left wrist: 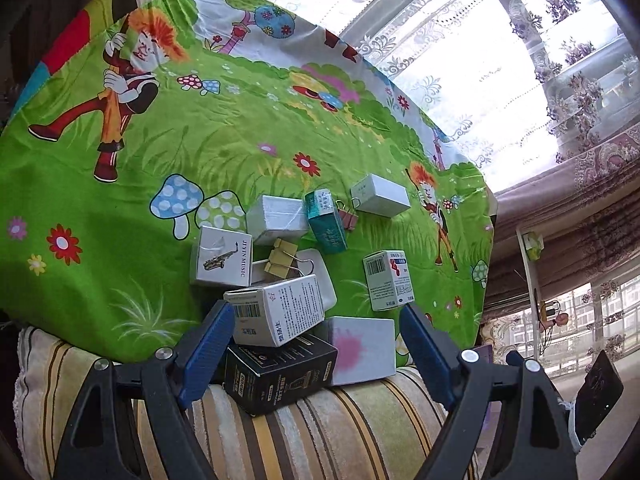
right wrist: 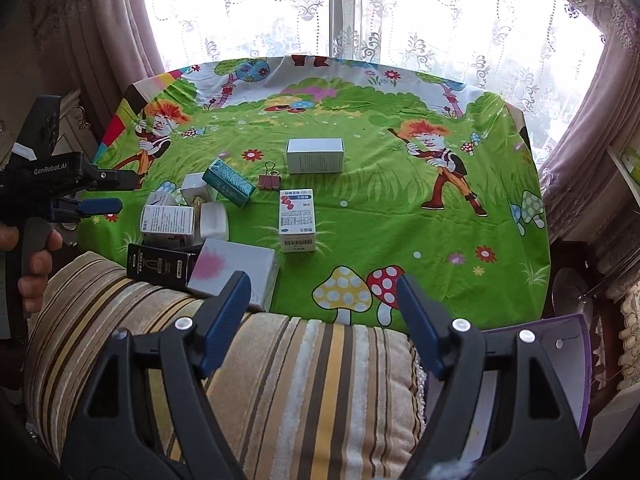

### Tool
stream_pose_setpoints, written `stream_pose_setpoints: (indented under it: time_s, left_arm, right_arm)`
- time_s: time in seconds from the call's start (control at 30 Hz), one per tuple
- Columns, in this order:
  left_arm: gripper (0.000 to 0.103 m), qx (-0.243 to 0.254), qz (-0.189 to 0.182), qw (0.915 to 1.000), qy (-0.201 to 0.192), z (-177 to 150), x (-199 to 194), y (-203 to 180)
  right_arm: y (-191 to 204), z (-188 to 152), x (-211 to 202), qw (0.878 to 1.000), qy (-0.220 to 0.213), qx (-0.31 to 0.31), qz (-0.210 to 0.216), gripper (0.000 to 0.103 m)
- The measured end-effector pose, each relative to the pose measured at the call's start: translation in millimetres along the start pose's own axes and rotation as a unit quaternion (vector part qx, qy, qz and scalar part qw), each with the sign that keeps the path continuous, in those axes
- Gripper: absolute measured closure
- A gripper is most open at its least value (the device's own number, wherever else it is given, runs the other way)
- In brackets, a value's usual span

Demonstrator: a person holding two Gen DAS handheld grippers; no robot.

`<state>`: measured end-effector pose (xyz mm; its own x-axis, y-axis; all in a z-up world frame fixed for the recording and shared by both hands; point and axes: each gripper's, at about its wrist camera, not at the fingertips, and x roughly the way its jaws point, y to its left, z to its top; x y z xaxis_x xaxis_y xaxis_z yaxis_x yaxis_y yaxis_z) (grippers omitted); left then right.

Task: Organize rigid objects
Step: 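Grasp the white barcode box with the left gripper while the right grasps the red-drop-printed white box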

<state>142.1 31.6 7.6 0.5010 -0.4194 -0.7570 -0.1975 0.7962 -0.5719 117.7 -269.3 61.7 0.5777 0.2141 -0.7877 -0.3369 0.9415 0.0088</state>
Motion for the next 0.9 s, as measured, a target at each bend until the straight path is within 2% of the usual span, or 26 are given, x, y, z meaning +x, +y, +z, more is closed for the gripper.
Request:
stream_pose_setpoints:
  time_s: [0.3, 0.6, 0.9]
  left_arm:
    - [0.018, -0.049, -0.038, 0.9979, 0.021, 1, 20, 35]
    - [0.018, -0.05, -0.07, 0.9955, 0.04, -2, 35, 41]
    - [0.018, -0.048, -0.078, 0.9944, 0.053, -3, 43, 44]
  right_arm:
    - [18, 24, 49, 0.999, 0.027, 0.001, 0.031, 0.025]
    - [24, 34, 93, 0.999, 0.045, 0.007, 0.026, 0.025]
    - [30, 40, 119, 0.998, 0.054, 0.004, 0.029, 0.025]
